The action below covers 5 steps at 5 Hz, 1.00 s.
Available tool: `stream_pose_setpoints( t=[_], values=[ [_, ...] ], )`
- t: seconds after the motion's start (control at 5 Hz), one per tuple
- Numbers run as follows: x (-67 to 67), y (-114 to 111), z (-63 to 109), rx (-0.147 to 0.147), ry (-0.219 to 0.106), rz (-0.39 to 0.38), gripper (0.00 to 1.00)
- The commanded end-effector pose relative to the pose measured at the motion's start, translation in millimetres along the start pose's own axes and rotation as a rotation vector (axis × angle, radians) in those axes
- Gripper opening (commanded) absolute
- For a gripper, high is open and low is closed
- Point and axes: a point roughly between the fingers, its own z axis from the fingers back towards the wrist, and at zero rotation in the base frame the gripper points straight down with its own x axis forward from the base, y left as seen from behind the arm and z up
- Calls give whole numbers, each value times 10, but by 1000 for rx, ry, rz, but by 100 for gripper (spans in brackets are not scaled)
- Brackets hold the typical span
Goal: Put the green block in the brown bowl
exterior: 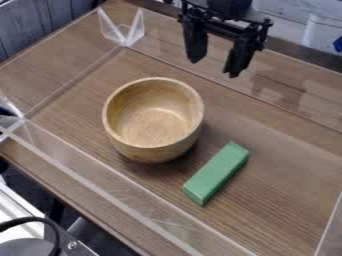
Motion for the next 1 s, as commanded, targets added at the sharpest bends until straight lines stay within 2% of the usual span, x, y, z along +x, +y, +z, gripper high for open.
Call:
stream_pose_setpoints(
  t=[0.0, 0.2, 0.4, 0.8],
  values=[
    [-84, -52, -89, 1, 16, -34, 100],
    [-301, -151, -172, 5, 16, -107, 100],
    [-408, -215, -269, 4, 17, -144, 100],
    [-467, -346, -440, -1, 25, -193, 100]
  ],
)
